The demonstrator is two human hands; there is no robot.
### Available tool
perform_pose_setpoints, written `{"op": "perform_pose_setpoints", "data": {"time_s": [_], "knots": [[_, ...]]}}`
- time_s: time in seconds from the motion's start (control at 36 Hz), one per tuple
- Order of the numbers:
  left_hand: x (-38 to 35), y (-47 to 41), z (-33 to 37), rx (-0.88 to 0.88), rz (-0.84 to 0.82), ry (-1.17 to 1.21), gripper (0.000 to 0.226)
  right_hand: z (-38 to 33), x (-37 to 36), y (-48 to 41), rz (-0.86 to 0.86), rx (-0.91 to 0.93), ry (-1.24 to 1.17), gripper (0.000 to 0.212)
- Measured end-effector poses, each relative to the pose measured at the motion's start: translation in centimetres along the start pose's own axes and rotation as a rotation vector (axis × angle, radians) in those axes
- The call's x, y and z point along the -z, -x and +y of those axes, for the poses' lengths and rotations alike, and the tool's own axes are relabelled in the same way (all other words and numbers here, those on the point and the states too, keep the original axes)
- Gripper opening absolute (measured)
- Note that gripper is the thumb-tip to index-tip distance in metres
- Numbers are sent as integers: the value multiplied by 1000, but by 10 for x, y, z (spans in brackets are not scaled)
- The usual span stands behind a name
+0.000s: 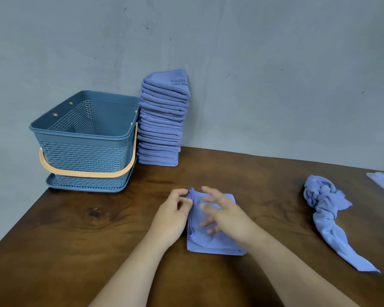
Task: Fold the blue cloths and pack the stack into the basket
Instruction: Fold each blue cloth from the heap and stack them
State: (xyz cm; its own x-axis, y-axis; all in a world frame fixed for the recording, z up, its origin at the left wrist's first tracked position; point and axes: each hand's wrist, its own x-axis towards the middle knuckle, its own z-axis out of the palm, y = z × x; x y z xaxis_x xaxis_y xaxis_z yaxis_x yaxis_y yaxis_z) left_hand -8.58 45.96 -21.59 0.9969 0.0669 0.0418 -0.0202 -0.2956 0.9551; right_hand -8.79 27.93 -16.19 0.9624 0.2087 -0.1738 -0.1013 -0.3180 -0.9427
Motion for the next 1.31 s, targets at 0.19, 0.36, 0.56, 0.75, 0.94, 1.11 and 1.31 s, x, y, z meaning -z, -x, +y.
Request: {"op": "perform_pose_setpoints", "data": {"time_s": [0.19,0.36,0.56,0.75,0.94,1.11,1.31], "knots": [[-2,4,1,-32,-69,-63,47,35,60,-24,144,411,596,36],[-5,3,-6,-93,-91,-152,47,65,68,-22,-50,399,829,47],[-7,3,-8,-149,-87,-257,51,65,82,-4,-253,393,937,81],[-2,8,-1,-258,93,-237,41,58,81,0,-340,347,1062,106],[-24,23,26,-391,-312,-789,58,58,81,0,-355,343,1062,105],[-21,41,-2,-192,-322,-891,74,61,83,-1,-336,347,1047,105],[-13,29,14,-69,-350,-759,73,67,80,5,-87,314,671,84]]}}
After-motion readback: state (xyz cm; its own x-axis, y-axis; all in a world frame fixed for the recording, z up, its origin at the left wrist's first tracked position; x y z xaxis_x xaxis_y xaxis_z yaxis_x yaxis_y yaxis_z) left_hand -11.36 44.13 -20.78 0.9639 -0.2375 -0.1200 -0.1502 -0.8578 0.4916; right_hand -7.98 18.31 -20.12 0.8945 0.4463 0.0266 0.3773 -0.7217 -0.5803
